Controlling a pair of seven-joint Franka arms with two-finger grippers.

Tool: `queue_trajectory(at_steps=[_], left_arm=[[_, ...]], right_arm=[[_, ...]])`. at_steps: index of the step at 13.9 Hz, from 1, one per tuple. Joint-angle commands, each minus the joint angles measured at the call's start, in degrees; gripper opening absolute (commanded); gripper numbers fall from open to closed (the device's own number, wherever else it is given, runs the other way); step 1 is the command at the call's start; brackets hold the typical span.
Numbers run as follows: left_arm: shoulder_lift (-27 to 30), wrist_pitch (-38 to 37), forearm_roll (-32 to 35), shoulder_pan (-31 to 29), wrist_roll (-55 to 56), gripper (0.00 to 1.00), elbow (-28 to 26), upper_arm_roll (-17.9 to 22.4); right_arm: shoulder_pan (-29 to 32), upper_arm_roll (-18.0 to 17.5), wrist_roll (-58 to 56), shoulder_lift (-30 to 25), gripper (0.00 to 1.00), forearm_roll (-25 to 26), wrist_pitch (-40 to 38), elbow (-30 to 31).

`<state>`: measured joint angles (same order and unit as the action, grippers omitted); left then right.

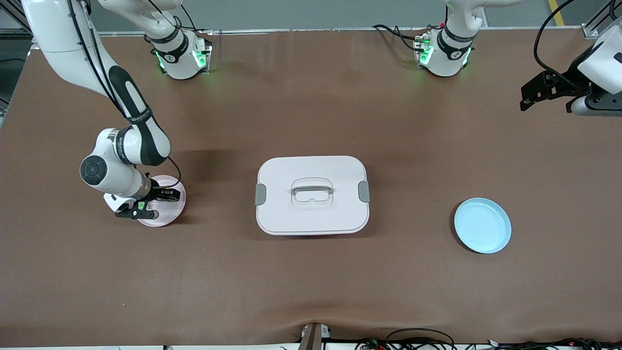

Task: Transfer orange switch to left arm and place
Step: 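Lower the right gripper and close it on the black-orange switch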

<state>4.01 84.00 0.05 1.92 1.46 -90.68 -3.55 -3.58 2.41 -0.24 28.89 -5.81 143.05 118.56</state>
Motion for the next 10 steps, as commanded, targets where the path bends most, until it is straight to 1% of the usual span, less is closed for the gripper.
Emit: queue_trajectory(at_steps=[1, 6, 8, 10], left_arm=[[0.56, -0.94, 0.04, 0.11, -0.5, 1.0, 0.42, -0.05], [0.56, -0.94, 0.04, 0.11, -0.5, 1.0, 0.42, 0.04], [0.56, -0.94, 0.04, 0.11, -0.5, 1.0, 0.51, 0.04], [0.56, -0.94, -0.05, 0.11, -0.5, 1.0, 0.42, -0.05]], right_arm=[[-0.29, 0.23, -1.17, 0.28, 0.0, -1.05, -0.31, -0.7], [-0.28, 0.14, -0.99, -0.85, 0.0, -1.05, -1.45, -1.14], [-0.37, -0.38, -0.91, -3.04, 0.0, -1.92, -5.47, -2.01], [-0.37, -0.39, -0.82, -4.54, 0.0, -3.93, -13.19, -5.51]])
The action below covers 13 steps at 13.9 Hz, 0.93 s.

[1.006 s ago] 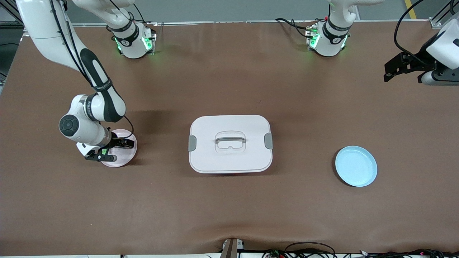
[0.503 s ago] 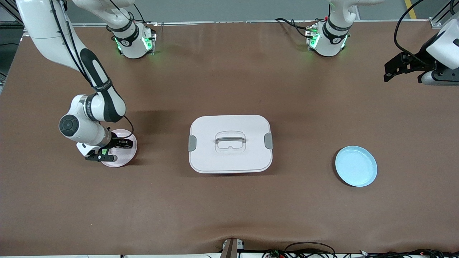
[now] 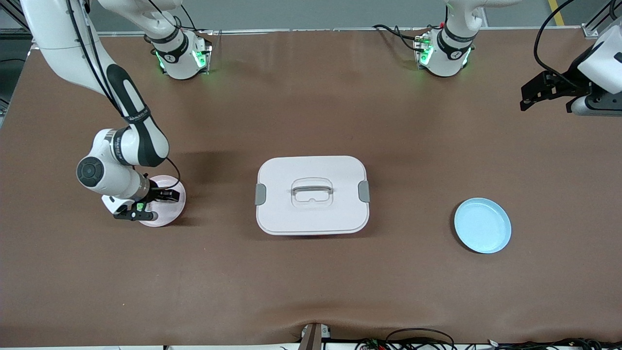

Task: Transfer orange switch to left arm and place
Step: 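Lower the right gripper and close it on the black-orange switch, then lift the switch with the right gripper over the white box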

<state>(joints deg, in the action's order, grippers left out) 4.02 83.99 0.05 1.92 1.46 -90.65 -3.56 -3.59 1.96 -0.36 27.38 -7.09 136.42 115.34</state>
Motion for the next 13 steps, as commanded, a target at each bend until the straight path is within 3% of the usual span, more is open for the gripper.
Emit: queue_trajectory(at_steps=[1, 3, 5, 8, 13], left_arm=[[0.55, -0.94, 0.04, 0.11, -0.5, 1.0, 0.38, -0.05], [0.55, -0.94, 0.04, 0.19, -0.5, 1.0, 0.38, 0.04], [0.55, -0.94, 0.04, 0.19, -0.5, 1.0, 0.38, -0.05], [0.46, -0.94, -0.05, 0.28, -0.5, 1.0, 0.47, -0.05], [0.38, -0.94, -0.84, 0.63, 0.64, 1.0, 0.47, -0.13]], right_arm=[[-0.36, 0.06, -0.7, -3.56, 0.0, -5.54, -10.96, -4.23], [-0.54, 0.15, -0.35, -4.35, 0.0, -11.17, -18.26, -7.92], [-0.62, 0.15, -0.17, -4.62, 0.0, -13.73, -23.46, -11.09], [-0.89, -0.02, 2.28, -5.76, 0.0, -19.01, -26.03, -12.07], [-7.29, -0.02, 19.65, -6.73, 0.0, -19.19, -28.93, -17.5]])
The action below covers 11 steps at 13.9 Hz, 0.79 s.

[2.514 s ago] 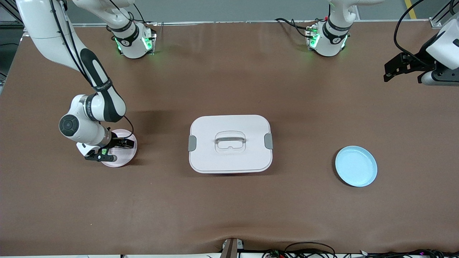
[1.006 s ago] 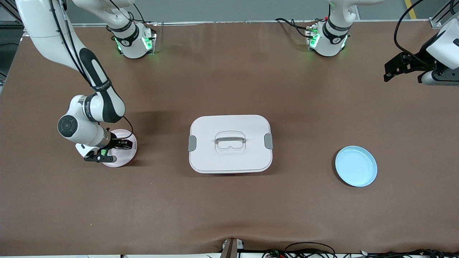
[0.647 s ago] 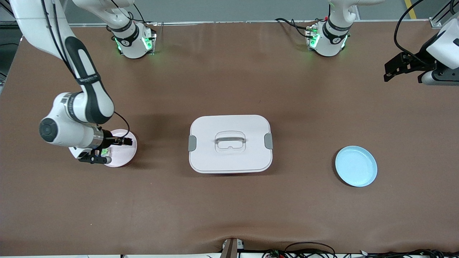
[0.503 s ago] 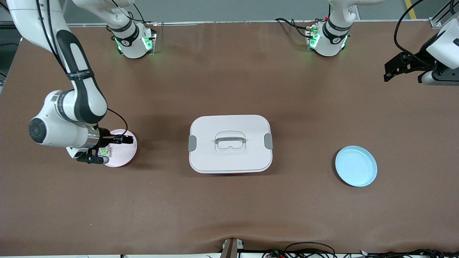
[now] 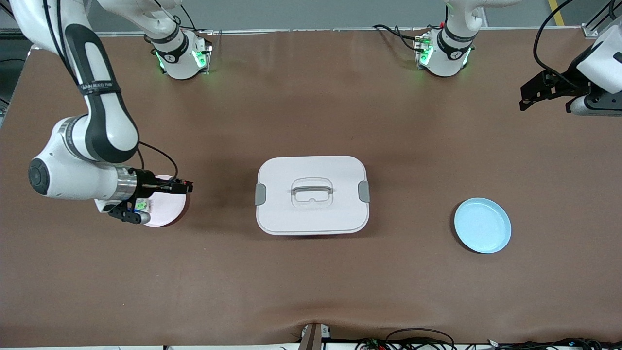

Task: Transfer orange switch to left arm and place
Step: 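Lift the switch with the right gripper over the white box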

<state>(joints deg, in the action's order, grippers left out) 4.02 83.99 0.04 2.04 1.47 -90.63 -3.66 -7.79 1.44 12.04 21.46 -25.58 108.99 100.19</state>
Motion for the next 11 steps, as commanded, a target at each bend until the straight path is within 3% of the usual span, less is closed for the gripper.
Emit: queue_trajectory(at_steps=[1, 6, 8, 11], left_arm=[[0.37, -0.93, -0.92, 0.77, 0.9, 1.0, 0.54, -0.81], [0.2, -0.93, -1.19, 0.77, 10.72, 1.0, 0.54, -6.08], [0.02, -0.93, -4.33, 0.77, 15.55, 1.0, 0.37, -7.93], [-0.07, -0.67, -8.91, 0.77, 20.4, 1.0, -0.51, -10.48]], right_arm=[[-4.85, 0.49, 11.73, -0.72, 0.0, -0.79, -1.5, -3.76], [-12.41, 0.67, 29.16, 0.16, 0.0, -2.79, -0.8, -9.48], [-14.0, 0.67, 33.38, 0.68, 0.0, -5.79, -0.71, -11.32], [-16.72, 0.67, 42.6, 1.65, 0.0, -6.24, -0.71, -14.13]])
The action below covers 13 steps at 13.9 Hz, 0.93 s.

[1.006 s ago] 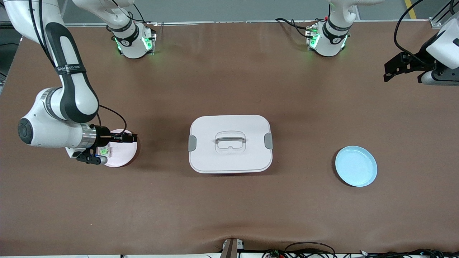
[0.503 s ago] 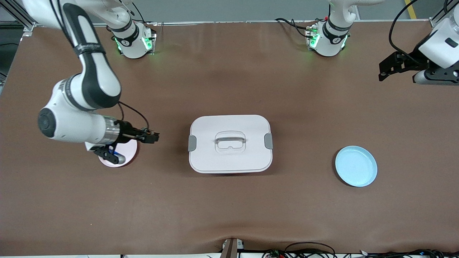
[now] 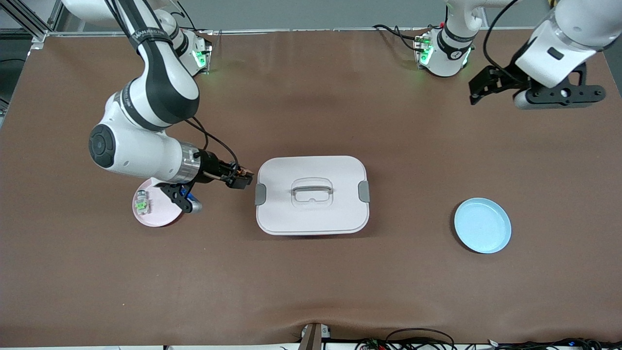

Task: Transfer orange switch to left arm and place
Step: 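Lift the switch with the right gripper over the white box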

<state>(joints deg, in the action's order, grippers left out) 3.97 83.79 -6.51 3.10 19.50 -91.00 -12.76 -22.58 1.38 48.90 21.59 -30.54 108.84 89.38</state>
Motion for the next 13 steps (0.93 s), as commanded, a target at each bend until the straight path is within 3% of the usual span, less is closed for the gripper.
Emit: queue_trajectory(at_steps=[1, 7, 10, 13], left_arm=[[0.07, -0.21, -2.8, -0.28, 3.42, 1.0, -0.49, -2.26], [0.51, 8.65, -6.06, -0.37, 10.89, 1.0, -4.97, -9.02], [0.68, 14.62, -8.06, -0.46, 15.99, 1.0, -8.56, -11.84], [4.45, 27.07, -13.51, -0.46, 19.52, 1.0, -17.77, -13.6]], right_arm=[[-2.81, 0.73, 8.99, 1.79, 0.0, -1.28, -0.55, -4.29], [-8.26, 0.73, 36.05, 9.77, 0.0, -3.3, 3.91, -16.33], [-10.11, 0.55, 40.64, 11.54, 0.0, -3.65, 6.03, -17.75], [-13.44, 0.64, 45.83, 11.98, 0.0, -5.4, 10.51, -17.84]])
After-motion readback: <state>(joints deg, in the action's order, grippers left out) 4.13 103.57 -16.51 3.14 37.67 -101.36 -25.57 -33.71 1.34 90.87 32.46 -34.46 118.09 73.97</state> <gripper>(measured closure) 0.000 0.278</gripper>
